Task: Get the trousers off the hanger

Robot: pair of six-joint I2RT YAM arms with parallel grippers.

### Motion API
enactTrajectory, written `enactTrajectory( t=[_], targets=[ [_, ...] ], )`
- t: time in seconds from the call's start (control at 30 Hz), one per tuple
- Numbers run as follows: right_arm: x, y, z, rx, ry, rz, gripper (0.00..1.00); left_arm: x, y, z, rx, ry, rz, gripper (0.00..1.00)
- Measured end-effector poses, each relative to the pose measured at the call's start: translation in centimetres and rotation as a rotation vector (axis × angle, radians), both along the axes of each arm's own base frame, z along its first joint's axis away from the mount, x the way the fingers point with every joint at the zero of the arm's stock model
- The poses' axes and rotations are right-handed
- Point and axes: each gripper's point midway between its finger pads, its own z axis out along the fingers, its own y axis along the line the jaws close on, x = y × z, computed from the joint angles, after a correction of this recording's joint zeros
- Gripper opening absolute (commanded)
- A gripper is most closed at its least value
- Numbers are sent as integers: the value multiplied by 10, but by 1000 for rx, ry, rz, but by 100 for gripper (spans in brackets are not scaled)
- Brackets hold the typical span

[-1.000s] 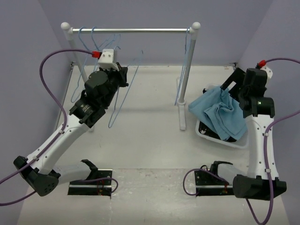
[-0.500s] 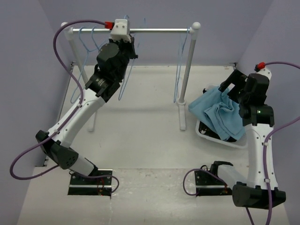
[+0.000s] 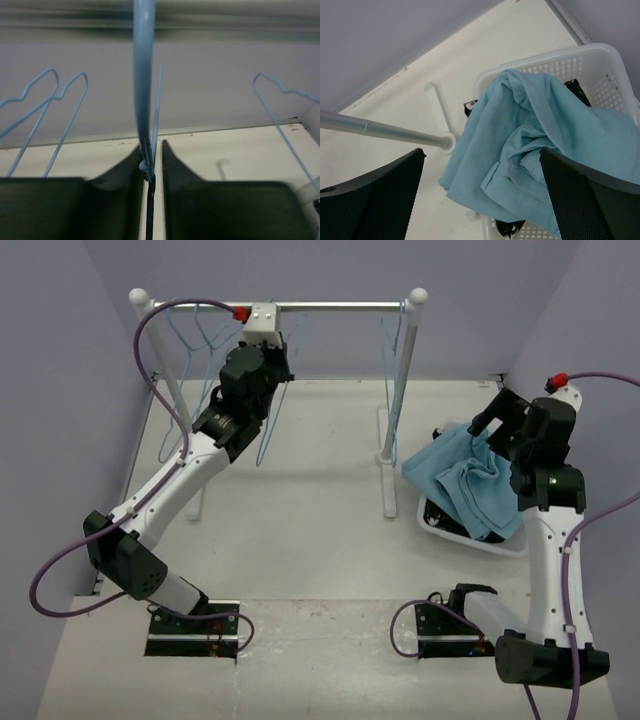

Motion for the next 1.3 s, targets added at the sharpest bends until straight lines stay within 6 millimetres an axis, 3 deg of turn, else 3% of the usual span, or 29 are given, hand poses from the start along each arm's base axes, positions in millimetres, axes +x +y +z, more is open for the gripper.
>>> enactTrajectory(
  t=[0.03, 0.07, 0.33, 0.47, 0.6, 0.73, 0.9, 1.1, 1.3],
  targets=[
    [-1, 0, 1, 0, -3, 0, 99, -3, 1, 1, 3, 1, -6, 61],
    [-1, 0, 2, 0, -6, 1, 99, -5, 1, 3, 0, 0, -10, 99],
    [-8, 3, 11, 1, -39, 11, 99, -37, 6, 21, -28, 16, -55, 100],
    [-15, 5, 14, 2, -57, 16, 99, -72, 20, 28, -66, 66, -78, 100],
    [-22, 11, 7, 16, -56, 41, 99, -119, 42, 27, -161, 101, -98, 100],
    [-27, 15, -8, 33, -26, 61, 99, -165, 64, -6, -235, 167, -109, 100],
    [-32, 17, -35, 57, 44, 53, 99, -196, 88, -57, -249, 279, -57, 100],
    [-44, 22, -56, 84, 63, 61, 99, -212, 99, -112, -225, 394, -14, 100],
    [-51, 23, -46, 91, 7, 56, 99, -216, 107, -123, -222, 407, 18, 100]
  ],
)
